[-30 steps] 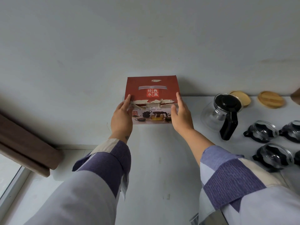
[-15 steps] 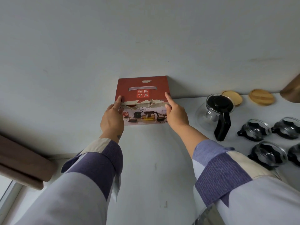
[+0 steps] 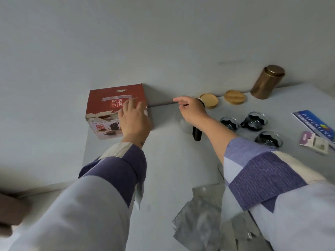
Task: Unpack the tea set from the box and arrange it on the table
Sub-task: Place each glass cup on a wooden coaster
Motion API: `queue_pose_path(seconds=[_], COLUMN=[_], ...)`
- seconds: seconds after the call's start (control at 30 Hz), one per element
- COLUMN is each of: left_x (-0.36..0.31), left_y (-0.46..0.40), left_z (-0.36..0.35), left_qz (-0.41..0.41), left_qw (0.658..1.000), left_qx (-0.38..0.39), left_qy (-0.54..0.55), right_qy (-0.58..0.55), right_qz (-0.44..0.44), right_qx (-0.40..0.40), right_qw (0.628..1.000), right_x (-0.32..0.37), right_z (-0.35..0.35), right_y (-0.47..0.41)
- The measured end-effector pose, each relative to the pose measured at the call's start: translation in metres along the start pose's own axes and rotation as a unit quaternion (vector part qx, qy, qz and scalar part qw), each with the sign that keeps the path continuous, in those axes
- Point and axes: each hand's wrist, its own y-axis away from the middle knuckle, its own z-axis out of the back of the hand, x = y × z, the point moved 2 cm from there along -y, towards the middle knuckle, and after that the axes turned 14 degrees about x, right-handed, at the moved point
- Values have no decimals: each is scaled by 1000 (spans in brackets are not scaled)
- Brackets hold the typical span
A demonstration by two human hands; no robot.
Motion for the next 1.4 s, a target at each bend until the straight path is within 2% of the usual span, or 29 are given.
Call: queue_pose_path(seconds=[0.1, 0.27, 0.47, 0.6, 0.73, 0.87, 1.13, 1.4], left_x=[-55, -132, -179, -186, -189, -182, -169, -168], left_y=[16, 41, 62, 58, 47, 44, 40, 39], left_z=[-21, -66, -123, -160, -186, -204, -203, -202], left_qz=[-63, -136, -98, -33, -14, -42, -34, -24], left_qw=[998, 982, 973, 972, 973, 983, 985, 985], left_qx=[19, 97, 165, 189, 173, 115, 94, 92], left_qy=[25, 87, 128, 136, 152, 135, 139, 144], right_qy=[-19, -1, 13, 23, 28, 49, 145, 212], right_qz=[-7, -34, -59, -69, -85, -90, -82, -79], right_qx=[-47, -57, -17, 16, 52, 65, 51, -2], right_qw=[999, 998, 998, 997, 995, 993, 985, 974], right_x=[-23, -71, -126, -160, -185, -199, -206, -205], right_z=[36, 83, 125, 142, 145, 138, 109, 102], right_y=[13, 26, 29, 4, -32, -76, -149, -158])
